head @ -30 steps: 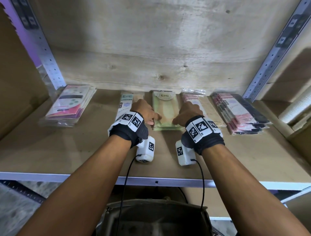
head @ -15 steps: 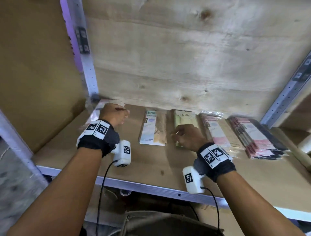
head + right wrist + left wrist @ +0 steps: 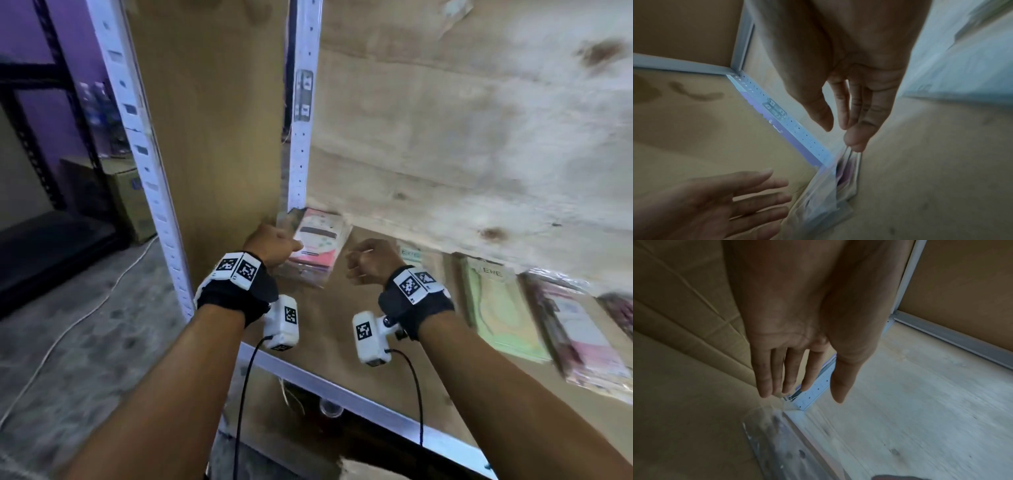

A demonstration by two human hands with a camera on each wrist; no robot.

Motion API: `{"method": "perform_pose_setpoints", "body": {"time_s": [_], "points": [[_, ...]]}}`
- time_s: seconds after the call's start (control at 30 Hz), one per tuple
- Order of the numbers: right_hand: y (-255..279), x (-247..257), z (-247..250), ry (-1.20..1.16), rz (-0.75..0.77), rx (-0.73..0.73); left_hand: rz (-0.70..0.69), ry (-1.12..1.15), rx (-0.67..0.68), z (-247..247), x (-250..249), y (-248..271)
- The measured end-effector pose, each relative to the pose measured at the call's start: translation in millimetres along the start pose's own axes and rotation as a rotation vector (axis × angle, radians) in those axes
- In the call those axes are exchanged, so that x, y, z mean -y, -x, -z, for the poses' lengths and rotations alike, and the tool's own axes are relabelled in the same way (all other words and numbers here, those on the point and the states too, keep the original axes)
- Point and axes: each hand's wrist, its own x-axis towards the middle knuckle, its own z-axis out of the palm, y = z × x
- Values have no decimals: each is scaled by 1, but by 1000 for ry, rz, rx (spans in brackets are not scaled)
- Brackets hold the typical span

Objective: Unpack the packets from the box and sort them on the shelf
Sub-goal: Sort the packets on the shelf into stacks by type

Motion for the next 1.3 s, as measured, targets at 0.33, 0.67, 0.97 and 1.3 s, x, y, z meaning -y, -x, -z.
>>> {"method": "perform_pose_setpoints", "body": {"time_s": [0.33,0.67,0.97,1.3], "points": [[-28,-10,-26,66,-3,-121,-141,-2,37,-12,3,-10],[22,-17,27,-211,44,-13,-221,-153,199,-15,-14,7],[91,-7,111,-520,-22,64,-449,-65,42,-38,-74,40],[145,-29,188,-577,87,-114,-703,215,54,-97,-124,74]]}}
